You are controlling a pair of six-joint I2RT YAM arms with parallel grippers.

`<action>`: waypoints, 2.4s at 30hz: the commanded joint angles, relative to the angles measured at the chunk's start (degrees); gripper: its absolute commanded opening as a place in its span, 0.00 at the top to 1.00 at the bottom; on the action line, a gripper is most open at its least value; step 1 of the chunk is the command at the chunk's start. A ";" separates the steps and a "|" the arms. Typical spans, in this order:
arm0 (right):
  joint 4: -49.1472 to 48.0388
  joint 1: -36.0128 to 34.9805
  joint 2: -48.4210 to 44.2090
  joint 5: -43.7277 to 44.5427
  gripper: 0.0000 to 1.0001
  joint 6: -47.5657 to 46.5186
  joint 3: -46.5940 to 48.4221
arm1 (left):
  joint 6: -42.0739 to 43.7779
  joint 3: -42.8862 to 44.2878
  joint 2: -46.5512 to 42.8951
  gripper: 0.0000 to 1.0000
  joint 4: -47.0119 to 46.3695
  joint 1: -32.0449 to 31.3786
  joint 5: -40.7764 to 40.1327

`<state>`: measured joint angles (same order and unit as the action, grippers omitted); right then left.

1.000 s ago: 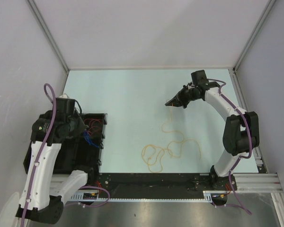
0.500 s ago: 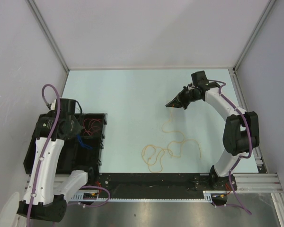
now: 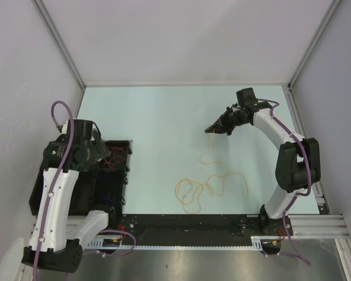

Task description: Untangle the cables

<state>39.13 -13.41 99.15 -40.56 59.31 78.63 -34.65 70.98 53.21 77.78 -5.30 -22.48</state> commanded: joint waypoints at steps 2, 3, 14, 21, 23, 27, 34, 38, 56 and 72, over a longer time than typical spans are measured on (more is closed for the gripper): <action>-1.60 -0.91 -0.36 0.12 1.00 0.89 0.12 | 5.55 6.35 0.84 0.03 3.79 0.29 2.43; -1.87 -1.18 -0.54 0.39 1.00 0.90 0.12 | 5.91 6.62 1.02 0.05 2.74 0.12 4.70; 9.88 -8.38 -0.81 14.34 0.20 -12.44 12.93 | 8.73 7.50 4.61 0.12 -7.55 -9.45 17.47; 19.84 -8.22 -1.76 23.15 0.17 -15.89 16.92 | 8.90 9.44 12.08 0.13 -13.43 -22.02 19.75; 20.80 -6.64 -4.13 23.94 0.18 -15.28 12.88 | 9.51 8.92 14.10 0.14 -14.49 -25.00 20.89; 21.59 -4.61 -8.18 25.61 0.18 -14.84 7.25 | 11.62 5.76 15.87 0.17 -18.00 -29.50 23.69; 22.83 -3.03 -12.40 25.96 0.19 -14.75 2.94 | 14.70 -2.24 18.24 0.15 -22.84 -39.15 24.85; 23.35 -2.68 -14.42 25.97 0.19 -14.57 0.57 | 14.27 -5.14 19.56 0.15 -26.62 -42.86 25.12; 25.82 -1.27 -21.81 25.70 0.20 -14.22 -2.96 | 14.17 -15.26 29.22 0.32 -42.44 -48.05 19.75; 26.69 0.31 -22.25 24.21 0.21 -15.89 -2.96 | 14.70 -13.76 40.12 0.46 -45.00 -55.08 13.61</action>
<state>64.93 -13.45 78.70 -15.94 44.64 75.77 -20.80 54.98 91.74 33.54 -60.20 -4.64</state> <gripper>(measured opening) 0.795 0.555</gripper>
